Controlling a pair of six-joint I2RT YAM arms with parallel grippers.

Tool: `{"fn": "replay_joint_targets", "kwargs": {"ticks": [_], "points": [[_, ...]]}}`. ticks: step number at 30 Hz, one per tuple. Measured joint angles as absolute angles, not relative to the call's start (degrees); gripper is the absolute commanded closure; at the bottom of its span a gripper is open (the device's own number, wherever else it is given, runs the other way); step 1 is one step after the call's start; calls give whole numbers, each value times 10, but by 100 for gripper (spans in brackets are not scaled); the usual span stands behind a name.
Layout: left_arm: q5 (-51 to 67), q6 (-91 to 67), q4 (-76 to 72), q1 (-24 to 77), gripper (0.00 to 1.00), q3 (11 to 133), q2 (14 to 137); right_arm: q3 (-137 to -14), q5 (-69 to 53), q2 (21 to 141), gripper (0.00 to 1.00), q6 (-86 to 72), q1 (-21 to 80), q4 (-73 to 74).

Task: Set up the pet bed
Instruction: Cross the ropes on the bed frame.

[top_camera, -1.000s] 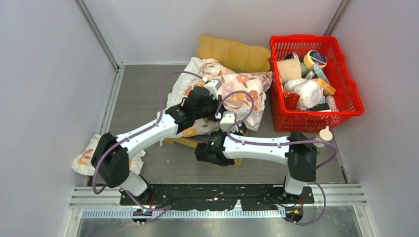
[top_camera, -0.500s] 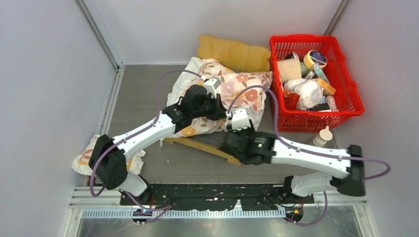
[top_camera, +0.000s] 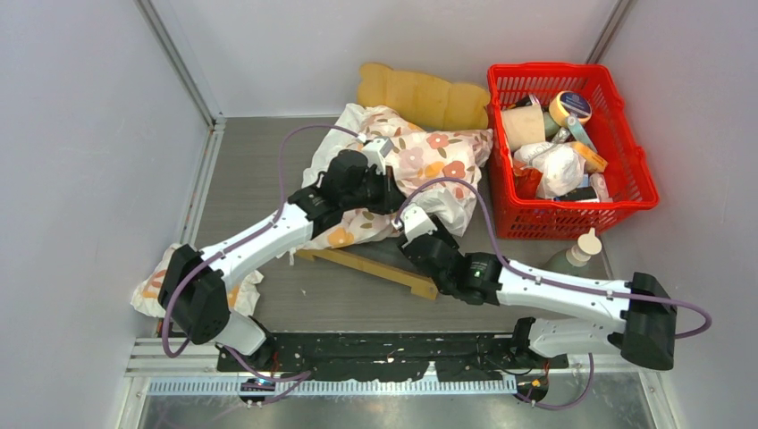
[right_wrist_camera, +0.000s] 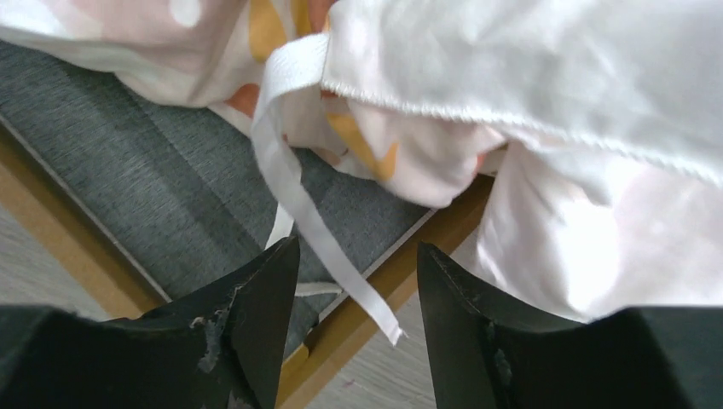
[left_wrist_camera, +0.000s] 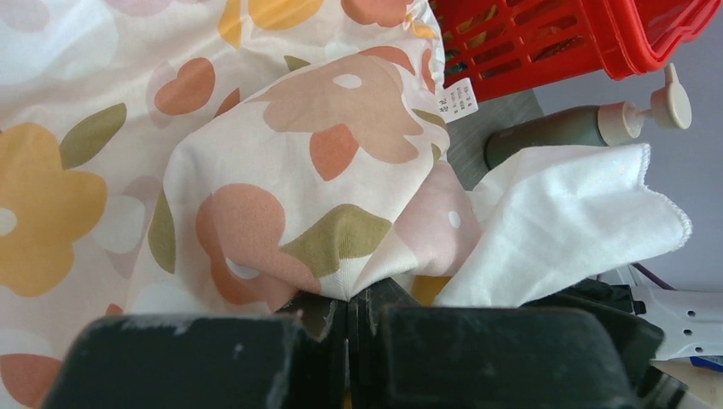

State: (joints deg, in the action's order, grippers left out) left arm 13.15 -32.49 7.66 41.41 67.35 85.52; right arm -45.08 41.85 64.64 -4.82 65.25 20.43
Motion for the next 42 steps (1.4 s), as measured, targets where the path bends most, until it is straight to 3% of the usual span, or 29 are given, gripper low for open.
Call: {"fn": "replay_joint_targets", "kwargs": {"ticks": [4,6,9,11,28,42], "points": [[133,-325,81,409,100,674,855,-451,409,689,48,-9,629,160],[133,-324,85,406,100,674,855,-451,403,702,62,1,621,151],[133,-323,90,402,100,675,855,-452,403,715,90,10,614,145],[131,-321,102,400,100,681,855,-457,406,722,94,7,613,146],[126,-308,125,387,100,705,854,-556,425,743,95,-88,613,200],[146,-316,124,386,100,705,854,-405,335,632,95,14,579,68]]}}
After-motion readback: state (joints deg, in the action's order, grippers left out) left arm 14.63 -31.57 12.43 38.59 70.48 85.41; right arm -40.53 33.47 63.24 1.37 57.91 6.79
